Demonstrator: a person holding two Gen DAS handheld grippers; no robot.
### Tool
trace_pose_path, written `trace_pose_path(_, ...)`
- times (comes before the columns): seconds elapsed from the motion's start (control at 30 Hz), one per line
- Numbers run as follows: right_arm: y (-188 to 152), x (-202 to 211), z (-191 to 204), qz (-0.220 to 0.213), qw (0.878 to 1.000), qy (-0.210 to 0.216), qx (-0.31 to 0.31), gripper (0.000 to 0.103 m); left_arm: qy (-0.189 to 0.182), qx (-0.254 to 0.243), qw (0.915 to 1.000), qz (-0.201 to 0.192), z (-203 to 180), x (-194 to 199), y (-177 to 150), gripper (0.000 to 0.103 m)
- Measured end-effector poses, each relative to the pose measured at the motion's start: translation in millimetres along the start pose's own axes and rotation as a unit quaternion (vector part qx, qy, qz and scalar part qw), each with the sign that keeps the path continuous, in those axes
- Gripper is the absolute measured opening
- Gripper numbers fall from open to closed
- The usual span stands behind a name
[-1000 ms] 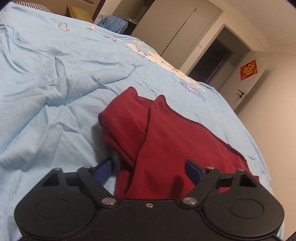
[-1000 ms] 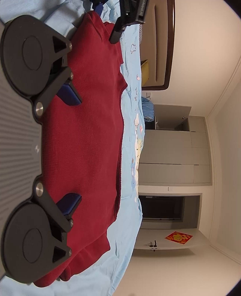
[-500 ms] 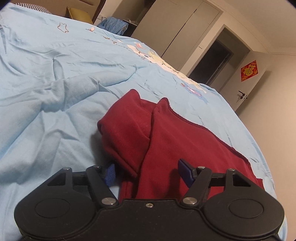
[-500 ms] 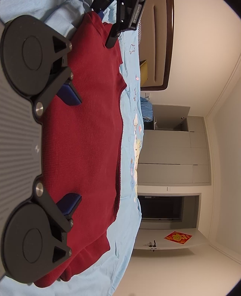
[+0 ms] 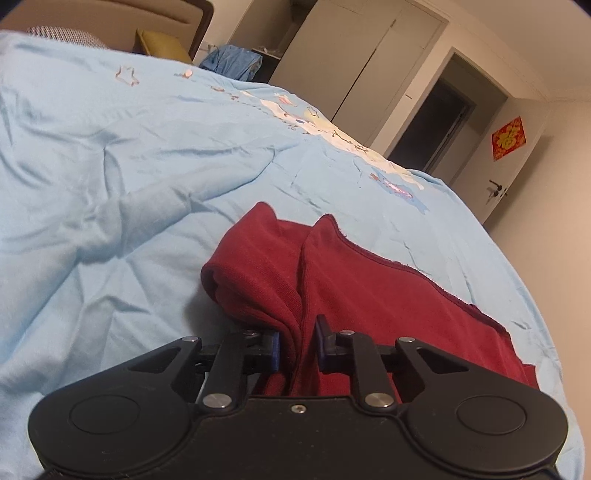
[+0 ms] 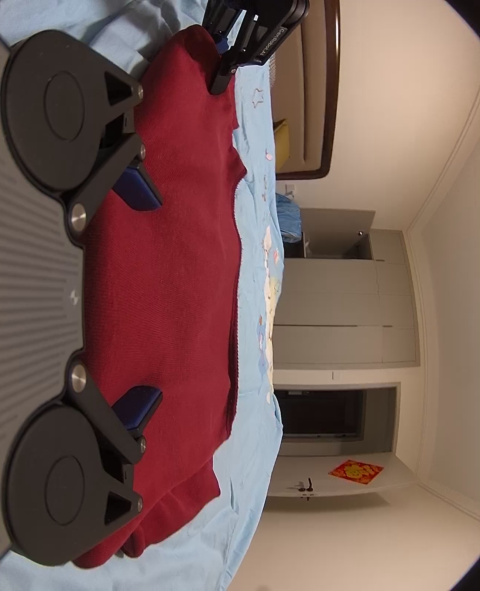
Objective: Fold small clothes
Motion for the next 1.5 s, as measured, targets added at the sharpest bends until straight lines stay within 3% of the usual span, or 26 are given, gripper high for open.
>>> trace_pose_path(0.1,4,8,1,-0.023,1.000,-0.013,0.002,0.103,0.002,-0.031,0.9995,-0.013,-16,5,13,0.017)
trace_pose_path(0.3,26,28,-15,-0.095,0.993,-0.064,-0.021,0.103,-0.029,-0.105,0.9926,-0.053,-74,16,46,0.013)
trace_pose_path(0.53,43,47,-50,-0.151,0.974,-0.169,-0.019,0.103,-0.112,-0.210,0.9678,-0.082,-182,22,50,0.004)
trace_pose_path(0.7,49,57,-79,-0.169,0.956,-0.236,-0.032,0.103,-0.170,-0.254,0.9513,-0.043,-239,7,16,0.004)
trace_pose_path(0.93,38,57,-108,-0.155,0.951,-0.254,-0.091,0.103,-0.197,-0.274,0.9407,0.032,-249,-17,-39,0.008)
trace_pose_path(1.13,34,52,-122,-0.140,0.954,-0.250,-0.091,0.103,-0.216,-0.271,0.9374,0.039,-236,-11,-46,0.034)
trace_pose_path(1.3,32,45,-128,-0.131,0.954,-0.252,-0.100,0.103,-0.223,-0.275,0.9349,0.024,-235,9,-43,0.067)
trace_pose_path(1.4,29,43,-129,-0.121,0.955,-0.252,-0.100,0.103,-0.224,-0.284,0.9323,0.003,-230,27,-42,0.077)
trace_pose_path(1.5,27,40,-126,-0.112,0.957,-0.251,-0.095,0.103,-0.191,-0.300,0.9343,-0.022,-220,36,-42,0.080)
Point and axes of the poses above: each gripper's, at about its wrist camera, not at the fingertips, and x roughly against the way its jaws point, z to its left, y to its top, the point moved 7 cm from there along -x, roughly the way its jaws point, and after that the axes turned 9 degrees about -x, right-handed, at the moved point
